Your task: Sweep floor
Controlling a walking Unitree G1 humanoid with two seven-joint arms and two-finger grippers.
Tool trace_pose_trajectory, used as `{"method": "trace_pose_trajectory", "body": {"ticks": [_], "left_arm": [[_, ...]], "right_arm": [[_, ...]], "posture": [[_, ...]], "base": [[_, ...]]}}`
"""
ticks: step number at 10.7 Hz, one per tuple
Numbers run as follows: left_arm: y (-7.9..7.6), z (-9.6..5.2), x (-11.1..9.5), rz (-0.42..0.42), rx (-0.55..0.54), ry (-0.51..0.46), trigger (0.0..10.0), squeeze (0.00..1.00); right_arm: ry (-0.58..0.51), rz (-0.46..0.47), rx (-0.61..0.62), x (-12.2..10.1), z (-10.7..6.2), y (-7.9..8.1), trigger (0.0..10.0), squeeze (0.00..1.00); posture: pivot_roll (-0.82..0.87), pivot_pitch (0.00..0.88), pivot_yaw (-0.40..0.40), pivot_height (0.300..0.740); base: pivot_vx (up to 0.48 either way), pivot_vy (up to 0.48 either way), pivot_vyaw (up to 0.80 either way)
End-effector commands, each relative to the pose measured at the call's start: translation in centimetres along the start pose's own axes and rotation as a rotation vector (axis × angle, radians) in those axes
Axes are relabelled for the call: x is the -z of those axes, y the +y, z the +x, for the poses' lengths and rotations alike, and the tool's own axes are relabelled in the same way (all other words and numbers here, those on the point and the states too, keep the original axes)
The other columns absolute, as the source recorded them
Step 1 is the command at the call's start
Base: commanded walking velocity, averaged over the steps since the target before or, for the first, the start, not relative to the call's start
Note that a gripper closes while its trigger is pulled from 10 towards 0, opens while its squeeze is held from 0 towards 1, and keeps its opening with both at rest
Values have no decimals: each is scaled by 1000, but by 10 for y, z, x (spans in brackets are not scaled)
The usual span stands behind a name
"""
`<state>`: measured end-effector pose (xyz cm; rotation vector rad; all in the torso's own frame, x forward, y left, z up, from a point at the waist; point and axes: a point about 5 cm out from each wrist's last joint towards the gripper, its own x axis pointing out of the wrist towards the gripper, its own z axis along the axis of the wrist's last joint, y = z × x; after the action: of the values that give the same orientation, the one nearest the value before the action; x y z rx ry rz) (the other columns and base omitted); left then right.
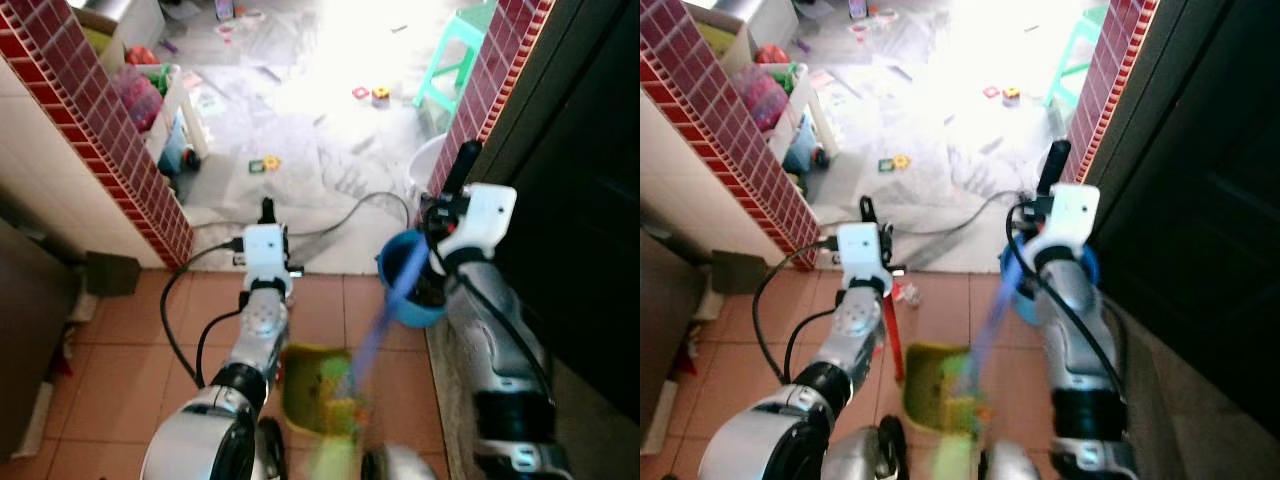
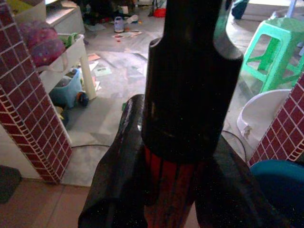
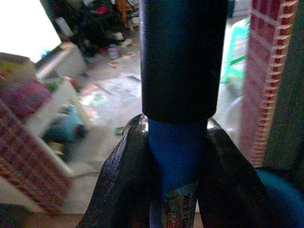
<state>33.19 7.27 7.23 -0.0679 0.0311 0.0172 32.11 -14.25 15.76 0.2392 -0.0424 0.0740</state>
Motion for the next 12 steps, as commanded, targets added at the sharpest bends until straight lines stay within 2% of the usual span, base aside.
{"method": "trace_pose_trajectory", "body": {"ticks": [1,3,5,6,8,9,10,11,12], "left_arm": [[-25,-22,37,-97,55,224,10000,0],[-29,-19,31,-118,72,208,10000,0],[-23,-17,31,-123,55,210,10000,0],[-23,-17,31,-124,55,208,10000,0],[-16,-9,21,-152,33,157,10000,0],[-8,-4,16,-158,17,139,10000,0],[-3,-3,16,-148,6,139,10000,0],[2,-3,17,-146,-6,133,10000,0],[6,-2,16,-144,-15,127,10000,0]], "right_arm": [[-33,89,-35,-11,4,9,10000,0],[-86,154,-101,-31,9,20,10000,0],[-165,96,-195,-50,11,27,10000,0],[-181,105,-199,-53,10,26,10000,0],[-266,55,-224,-68,10,26,10000,0],[-352,-20,-246,-86,14,25,10000,0],[-407,-11,-219,-104,20,22,10000,0],[-485,-98,-231,-122,21,25,10000,0],[-520,-175,-254,-128,21,27,10000,0]], "posture": [[-279,152,40,740],[-281,144,42,740],[-286,140,47,740],[-286,140,47,740],[-288,122,47,740],[-281,105,48,740],[-276,87,48,740],[-272,75,49,740],[-269,67,50,740]], "base": [[0,0,0],[0,0,0],[0,0,0],[0,0,0],[0,0,0],[0,0,0],[0,0,0],[0,0,0],[0,0,0]]}}
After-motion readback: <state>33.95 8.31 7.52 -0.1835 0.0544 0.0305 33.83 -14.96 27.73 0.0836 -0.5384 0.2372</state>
